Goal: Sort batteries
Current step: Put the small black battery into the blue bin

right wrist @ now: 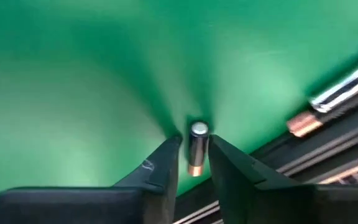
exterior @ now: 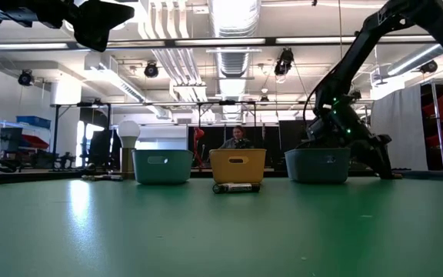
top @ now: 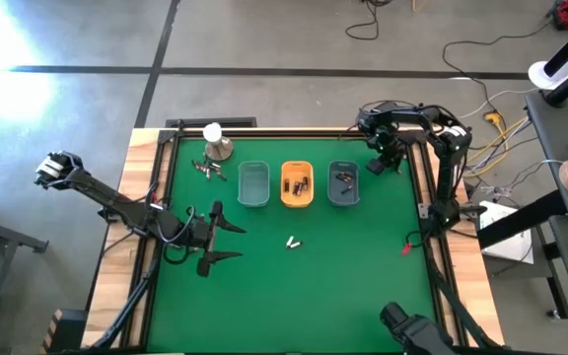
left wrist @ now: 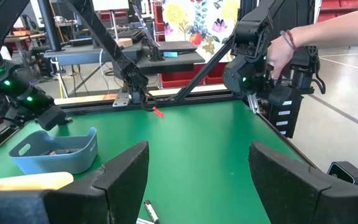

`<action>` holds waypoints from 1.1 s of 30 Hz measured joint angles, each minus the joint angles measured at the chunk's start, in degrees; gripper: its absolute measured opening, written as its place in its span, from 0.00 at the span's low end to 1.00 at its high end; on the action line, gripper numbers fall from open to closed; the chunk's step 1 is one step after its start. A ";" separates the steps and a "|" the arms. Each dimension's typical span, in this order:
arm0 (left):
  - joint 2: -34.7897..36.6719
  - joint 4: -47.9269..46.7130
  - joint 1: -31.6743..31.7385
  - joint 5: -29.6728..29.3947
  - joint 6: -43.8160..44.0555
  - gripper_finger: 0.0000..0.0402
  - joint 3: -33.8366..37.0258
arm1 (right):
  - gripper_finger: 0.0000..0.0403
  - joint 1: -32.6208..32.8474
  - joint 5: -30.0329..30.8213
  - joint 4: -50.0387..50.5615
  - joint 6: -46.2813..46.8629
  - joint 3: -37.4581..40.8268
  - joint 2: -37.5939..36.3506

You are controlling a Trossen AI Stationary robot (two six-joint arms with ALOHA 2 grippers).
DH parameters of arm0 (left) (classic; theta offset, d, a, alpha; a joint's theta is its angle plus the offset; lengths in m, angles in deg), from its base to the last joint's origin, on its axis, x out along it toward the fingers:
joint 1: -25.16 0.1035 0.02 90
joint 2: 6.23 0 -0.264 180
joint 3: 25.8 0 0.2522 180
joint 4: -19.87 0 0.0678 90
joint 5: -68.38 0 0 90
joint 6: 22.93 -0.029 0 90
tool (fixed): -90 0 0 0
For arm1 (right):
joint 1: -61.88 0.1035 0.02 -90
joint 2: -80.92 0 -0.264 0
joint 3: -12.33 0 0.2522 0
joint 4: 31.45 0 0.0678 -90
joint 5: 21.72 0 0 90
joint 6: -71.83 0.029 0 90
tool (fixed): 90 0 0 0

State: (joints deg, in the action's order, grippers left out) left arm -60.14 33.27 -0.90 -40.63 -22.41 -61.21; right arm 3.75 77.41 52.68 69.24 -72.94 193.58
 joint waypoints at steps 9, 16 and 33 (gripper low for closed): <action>0.00 -0.11 0.00 -0.02 0.00 0.63 0.00 | 0.09 0.16 -1.62 0.03 1.51 0.31 0.60; 0.00 -0.15 0.02 -0.04 0.00 0.63 0.00 | 0.09 0.30 -5.41 -1.43 1.53 0.66 -3.27; 0.02 0.22 0.02 -0.07 0.00 0.63 0.00 | 0.08 15.57 -3.79 -1.30 2.73 0.91 -22.29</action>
State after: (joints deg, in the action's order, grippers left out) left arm -60.11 33.49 -0.88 -40.69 -22.41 -61.21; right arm 19.32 73.63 51.38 71.97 -72.03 171.29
